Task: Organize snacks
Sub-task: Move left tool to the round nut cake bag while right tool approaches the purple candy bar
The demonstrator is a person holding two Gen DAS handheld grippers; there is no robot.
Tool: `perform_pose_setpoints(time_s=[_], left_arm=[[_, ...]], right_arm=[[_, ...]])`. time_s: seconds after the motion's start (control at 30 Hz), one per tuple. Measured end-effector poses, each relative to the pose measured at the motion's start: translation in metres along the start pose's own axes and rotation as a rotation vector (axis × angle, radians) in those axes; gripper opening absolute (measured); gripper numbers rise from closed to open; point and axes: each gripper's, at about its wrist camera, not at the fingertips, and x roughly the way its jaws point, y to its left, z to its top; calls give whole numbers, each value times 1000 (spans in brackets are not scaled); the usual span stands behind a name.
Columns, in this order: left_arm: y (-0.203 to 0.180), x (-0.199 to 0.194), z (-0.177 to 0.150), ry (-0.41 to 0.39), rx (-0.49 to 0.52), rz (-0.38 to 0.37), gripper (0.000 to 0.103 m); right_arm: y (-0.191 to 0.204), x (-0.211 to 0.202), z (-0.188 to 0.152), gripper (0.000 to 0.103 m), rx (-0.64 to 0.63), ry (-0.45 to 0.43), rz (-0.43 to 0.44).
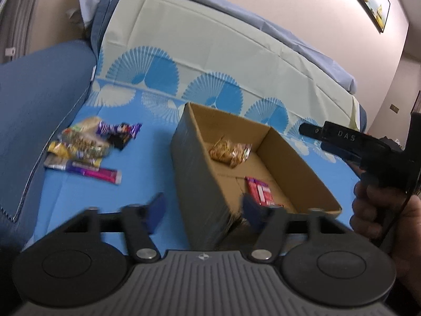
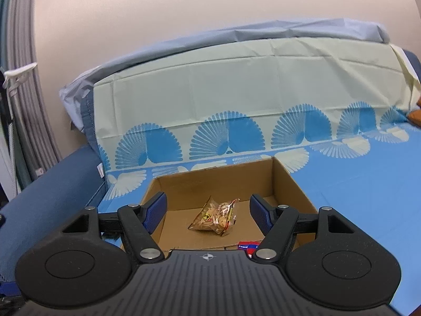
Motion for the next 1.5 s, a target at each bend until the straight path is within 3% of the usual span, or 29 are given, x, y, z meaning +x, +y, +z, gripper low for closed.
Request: perform_pose_setpoints(time_s=[0.1, 0.13, 0.33, 0.67, 1.0, 1.07, 1.13, 1.23, 1.43, 1.5], left_arm=[[14, -4, -3, 7, -19, -2, 25], [19, -5, -4, 2, -24, -2, 23], [39, 4, -6, -3, -94, 7, 23], [70, 36, 2, -4, -218, 45, 23], [125, 84, 39, -97, -254, 243, 24], [133, 101, 45, -119, -246, 303, 29], [139, 116, 50, -137, -246, 347, 55], [143, 136, 56, -159, -221, 415, 80], [143, 179, 67, -140, -112, 544, 102], [139, 193, 67, -104, -65, 571, 102]], right_arm=[[10, -4, -3, 71, -52, -11, 12], [12, -4, -3, 69, -62, -12, 14], [23, 3, -7, 41, -85, 3, 19], [31, 14, -15, 41, -164, 44, 13], [34, 24, -22, 41, -200, 87, 7], [38, 26, -23, 41, -213, 91, 18], [45, 28, -25, 41, -235, 96, 32], [58, 32, -27, 41, -273, 104, 54], [86, 40, -33, 44, -347, 117, 104], [93, 43, -34, 46, -360, 123, 119]])
